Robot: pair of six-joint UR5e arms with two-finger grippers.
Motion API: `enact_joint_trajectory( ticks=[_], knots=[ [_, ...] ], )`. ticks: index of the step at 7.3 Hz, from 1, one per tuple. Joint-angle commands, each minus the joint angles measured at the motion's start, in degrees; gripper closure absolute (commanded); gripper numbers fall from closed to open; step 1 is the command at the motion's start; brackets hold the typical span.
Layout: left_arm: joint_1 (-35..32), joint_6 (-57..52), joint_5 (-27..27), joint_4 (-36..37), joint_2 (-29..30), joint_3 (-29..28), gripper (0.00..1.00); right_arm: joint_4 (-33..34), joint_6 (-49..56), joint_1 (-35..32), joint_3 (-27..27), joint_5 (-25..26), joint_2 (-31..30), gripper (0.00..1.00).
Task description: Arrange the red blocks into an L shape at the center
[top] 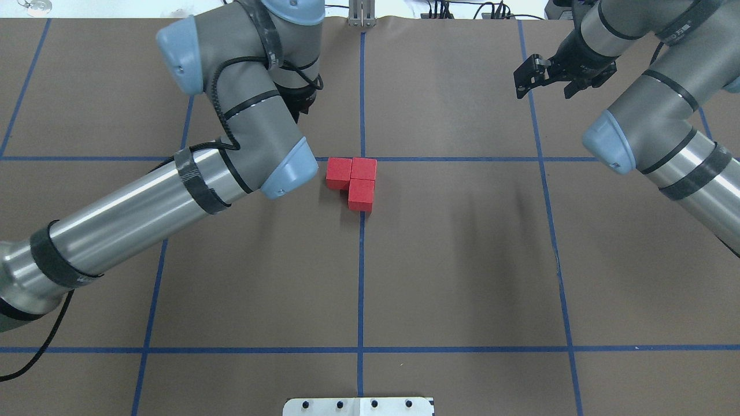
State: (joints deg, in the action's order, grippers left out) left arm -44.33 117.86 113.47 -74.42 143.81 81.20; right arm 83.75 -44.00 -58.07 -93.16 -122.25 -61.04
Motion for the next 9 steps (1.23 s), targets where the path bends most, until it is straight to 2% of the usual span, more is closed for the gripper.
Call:
enact_joint_trajectory(
  ticks=[1,2,3,5,6,7,8,9],
  knots=[
    [-4.51,-29.47,0.09,0.86,-12.35,12.09,0.00,0.35,1.11,-0.10,0.35,5.26,-0.93,0.01],
    [-7.67,-42.49,0.26,-0.28,-19.90,17.36,0.00,0.88,1.20,-2.37,0.35,4.65,-1.10,0.01],
    [-12.66,-52.28,0.87,-2.11,-24.58,18.89,0.00,0.71,3.03,-4.92,0.35,3.26,-3.10,0.01],
    [-19.97,-73.00,3.32,-2.48,-29.70,20.39,0.00,0.53,13.45,-11.06,0.87,-0.43,-7.32,0.01],
    [-25.40,-85.39,7.00,-2.48,-32.17,20.58,0.00,0.45,16.64,-15.62,3.14,-4.45,-8.39,0.01],
    [-30.59,-96.30,9.21,-2.66,-35.41,20.84,0.00,0.36,22.93,-20.54,6.64,-10.84,-9.27,0.01],
    [-35.86,-106.85,9.40,-2.66,-39.01,20.75,0.00,0.53,28.74,-24.07,7.98,-13.26,-11.02,0.01],
    [-40.52,-114.18,10.54,-3.97,-43.31,20.32,0.00,0.45,30.97,-26.80,8.08,-13.63,-13.47,0.01]
  ],
)
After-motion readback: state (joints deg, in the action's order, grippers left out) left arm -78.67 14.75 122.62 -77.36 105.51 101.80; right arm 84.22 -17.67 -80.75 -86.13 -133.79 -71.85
